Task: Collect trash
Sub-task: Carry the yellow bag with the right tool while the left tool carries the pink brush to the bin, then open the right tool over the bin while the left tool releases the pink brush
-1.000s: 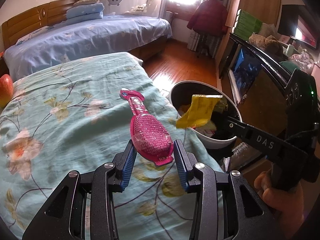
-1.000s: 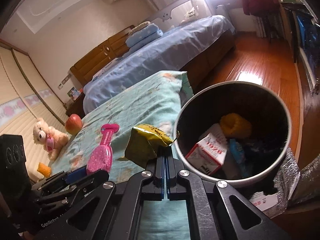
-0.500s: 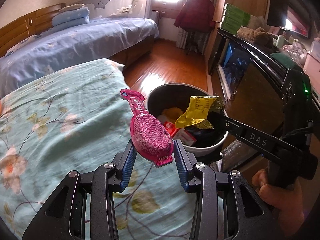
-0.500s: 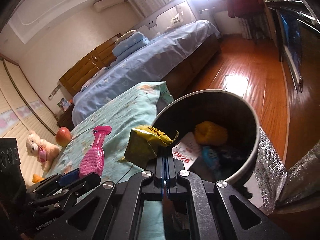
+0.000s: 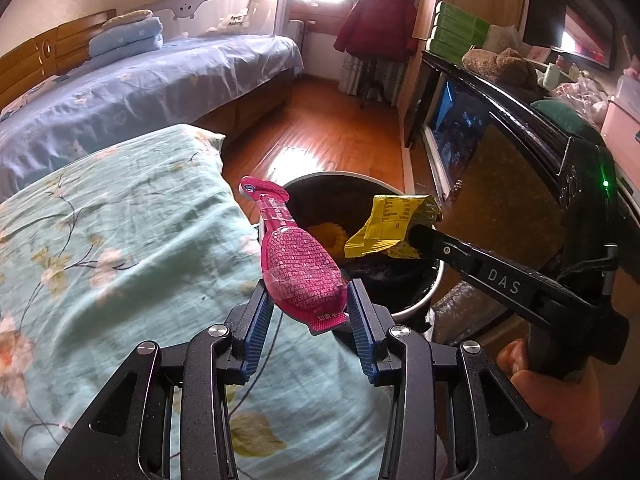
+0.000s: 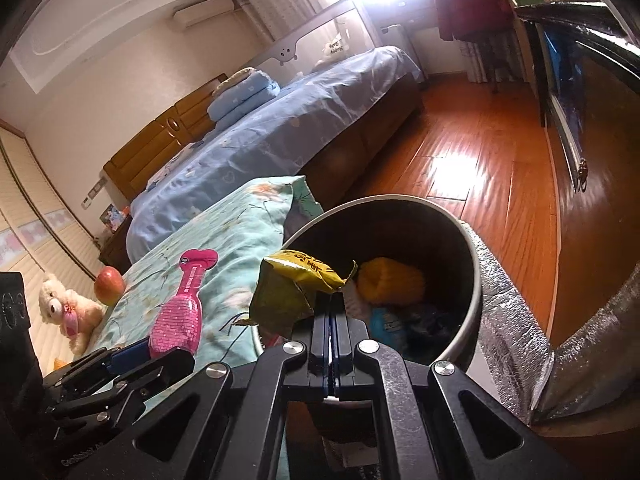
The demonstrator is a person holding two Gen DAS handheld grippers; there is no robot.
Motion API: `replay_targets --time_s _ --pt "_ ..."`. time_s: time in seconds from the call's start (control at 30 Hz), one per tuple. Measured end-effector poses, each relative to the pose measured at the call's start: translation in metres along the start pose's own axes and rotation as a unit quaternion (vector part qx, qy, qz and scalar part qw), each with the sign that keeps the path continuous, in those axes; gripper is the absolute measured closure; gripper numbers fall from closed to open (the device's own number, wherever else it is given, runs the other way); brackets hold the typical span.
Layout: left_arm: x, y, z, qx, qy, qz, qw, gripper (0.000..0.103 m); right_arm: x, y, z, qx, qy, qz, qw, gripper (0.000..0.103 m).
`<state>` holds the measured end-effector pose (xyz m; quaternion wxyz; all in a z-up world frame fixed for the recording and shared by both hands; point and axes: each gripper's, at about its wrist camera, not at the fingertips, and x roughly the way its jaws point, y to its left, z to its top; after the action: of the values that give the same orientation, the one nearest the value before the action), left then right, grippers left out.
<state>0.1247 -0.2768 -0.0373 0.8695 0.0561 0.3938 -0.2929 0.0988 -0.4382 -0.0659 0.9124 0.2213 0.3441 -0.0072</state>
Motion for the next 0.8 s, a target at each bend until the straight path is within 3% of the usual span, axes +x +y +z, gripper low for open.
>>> replay_targets --time_s 0.8 --pt "0.035 -0.006 0.015 0.006 0.025 -0.022 0.9994 0.066 0.016 -0.030 0.020 0.008 0.010 -0.038 0.999 0.102"
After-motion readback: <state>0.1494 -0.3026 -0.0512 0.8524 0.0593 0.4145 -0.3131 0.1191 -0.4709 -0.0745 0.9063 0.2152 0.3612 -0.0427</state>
